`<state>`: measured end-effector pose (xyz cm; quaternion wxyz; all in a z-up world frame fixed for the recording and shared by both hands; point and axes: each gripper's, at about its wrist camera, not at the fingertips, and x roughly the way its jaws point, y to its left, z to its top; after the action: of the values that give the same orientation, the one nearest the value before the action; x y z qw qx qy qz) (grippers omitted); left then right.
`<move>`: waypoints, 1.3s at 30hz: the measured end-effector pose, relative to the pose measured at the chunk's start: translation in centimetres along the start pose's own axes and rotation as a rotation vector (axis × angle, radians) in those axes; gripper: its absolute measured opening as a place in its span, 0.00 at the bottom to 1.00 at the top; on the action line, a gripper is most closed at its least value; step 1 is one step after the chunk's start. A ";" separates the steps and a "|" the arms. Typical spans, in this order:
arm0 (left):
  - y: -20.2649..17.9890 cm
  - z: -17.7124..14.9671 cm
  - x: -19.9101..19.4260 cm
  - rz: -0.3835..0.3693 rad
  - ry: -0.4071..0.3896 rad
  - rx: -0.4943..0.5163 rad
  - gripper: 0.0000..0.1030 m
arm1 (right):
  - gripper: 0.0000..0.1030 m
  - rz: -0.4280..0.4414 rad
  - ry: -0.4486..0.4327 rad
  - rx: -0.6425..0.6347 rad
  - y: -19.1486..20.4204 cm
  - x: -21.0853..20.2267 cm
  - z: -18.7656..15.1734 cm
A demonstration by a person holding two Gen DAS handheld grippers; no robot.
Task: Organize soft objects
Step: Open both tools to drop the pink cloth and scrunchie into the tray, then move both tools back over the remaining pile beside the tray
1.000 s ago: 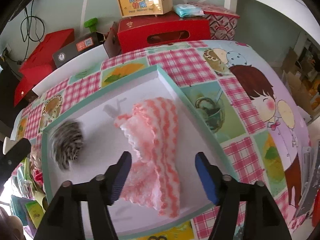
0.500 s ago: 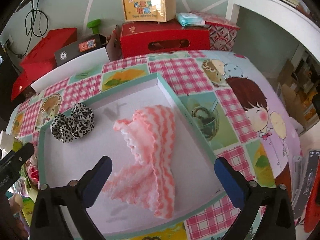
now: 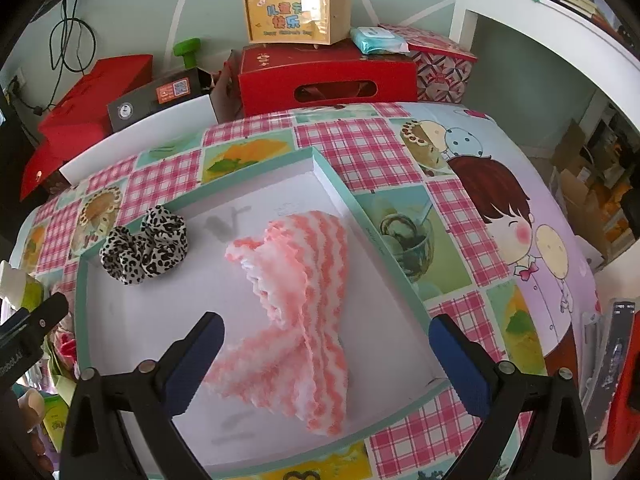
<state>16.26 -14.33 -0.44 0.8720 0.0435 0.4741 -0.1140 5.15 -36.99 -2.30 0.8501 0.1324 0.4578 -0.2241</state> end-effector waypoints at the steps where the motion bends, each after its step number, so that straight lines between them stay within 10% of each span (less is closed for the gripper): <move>1: 0.0 0.0 0.0 -0.001 0.001 0.000 0.96 | 1.00 -0.002 0.001 0.001 0.0 0.0 0.0; 16: 3.3 1.1 -3.7 0.001 -0.066 -0.041 0.96 | 1.00 -0.033 -0.035 -0.006 0.9 -1.4 0.2; 27: 12.9 1.2 -6.3 0.237 -0.119 -0.205 0.96 | 1.00 0.037 -0.054 -0.054 3.9 -2.3 0.0; 39: 18.6 -0.8 -6.4 0.278 -0.083 -0.332 0.96 | 1.00 0.059 -0.050 -0.152 7.8 -2.2 -0.9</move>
<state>16.73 4.86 3.89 0.8933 -0.0407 0.4394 0.0854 7.41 -29.28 -0.76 0.8750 0.0752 0.4481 -0.1669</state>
